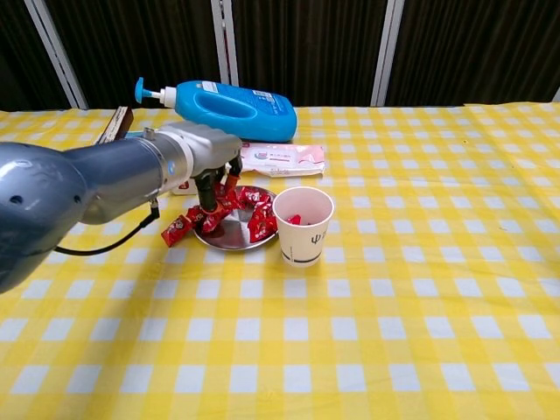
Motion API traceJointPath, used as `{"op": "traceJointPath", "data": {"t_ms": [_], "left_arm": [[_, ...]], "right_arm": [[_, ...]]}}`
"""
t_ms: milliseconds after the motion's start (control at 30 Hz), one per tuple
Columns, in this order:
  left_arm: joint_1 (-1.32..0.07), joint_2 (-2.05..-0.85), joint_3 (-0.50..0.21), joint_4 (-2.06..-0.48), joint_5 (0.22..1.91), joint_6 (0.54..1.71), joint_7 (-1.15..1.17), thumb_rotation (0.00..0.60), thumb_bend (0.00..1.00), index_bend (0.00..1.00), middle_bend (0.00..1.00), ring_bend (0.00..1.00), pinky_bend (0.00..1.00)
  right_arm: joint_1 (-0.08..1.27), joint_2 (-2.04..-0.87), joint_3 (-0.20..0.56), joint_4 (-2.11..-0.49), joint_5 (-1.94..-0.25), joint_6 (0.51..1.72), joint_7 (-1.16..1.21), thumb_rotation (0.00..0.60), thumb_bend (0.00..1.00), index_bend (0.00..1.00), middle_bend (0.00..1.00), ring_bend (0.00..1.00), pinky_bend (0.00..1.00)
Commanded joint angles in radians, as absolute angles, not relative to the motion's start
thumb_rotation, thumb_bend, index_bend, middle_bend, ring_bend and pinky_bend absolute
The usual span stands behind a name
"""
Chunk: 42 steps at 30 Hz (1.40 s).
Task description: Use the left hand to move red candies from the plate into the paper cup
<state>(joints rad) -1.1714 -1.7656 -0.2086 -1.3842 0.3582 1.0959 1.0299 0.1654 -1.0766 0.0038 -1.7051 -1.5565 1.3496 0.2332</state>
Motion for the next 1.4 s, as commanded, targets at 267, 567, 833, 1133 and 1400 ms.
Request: {"op": "traceJointPath", "data": {"t_ms": [267,567,833,1133,1400], "left_arm": [[-1.142,-1.629,-0.260,-1.586,0.434,1.159,0.987,0.600,0.44,0.54,0.63,0.89,0.93],[-1.167,-1.631,-0.263,-1.702,0.492,1.157,0.981,0.600,0.44,0.54,0.63,0.89,0.93],[-1.203,-1.690,-0.264,-1.691,0.481,1.152,0.994,0.600,0.44,0.53,0.63,0.89,0.93],[-1.229,-1.751,-0.260,-1.635,0.453,1.152,1.005,0.600,0.35,0.50,0.60,0.89,0.93],[-1.229,-1.769,-0.270,-1.608,0.452,1.152,0.982,0.600,0.27,0.45,0.49,0.89,0.93]], "right_arm": [[0.163,-1.083,0.007,-1.704,-1.555,1.358,0.215,0.600,0.28,0.00,0.00,0.00,0.00],[0.162,-1.084,0.008,-1.703,-1.555,1.360,0.216,0.600,0.28,0.00,0.00,0.00,0.00],[0.161,-1.082,0.007,-1.703,-1.556,1.360,0.223,0.600,0.28,0.00,0.00,0.00,0.00],[0.162,-1.079,0.005,-1.703,-1.561,1.359,0.230,0.600,0.28,0.00,0.00,0.00,0.00],[0.163,-1.078,0.004,-1.703,-1.563,1.358,0.232,0.600,0.28,0.00,0.00,0.00,0.00]]}}
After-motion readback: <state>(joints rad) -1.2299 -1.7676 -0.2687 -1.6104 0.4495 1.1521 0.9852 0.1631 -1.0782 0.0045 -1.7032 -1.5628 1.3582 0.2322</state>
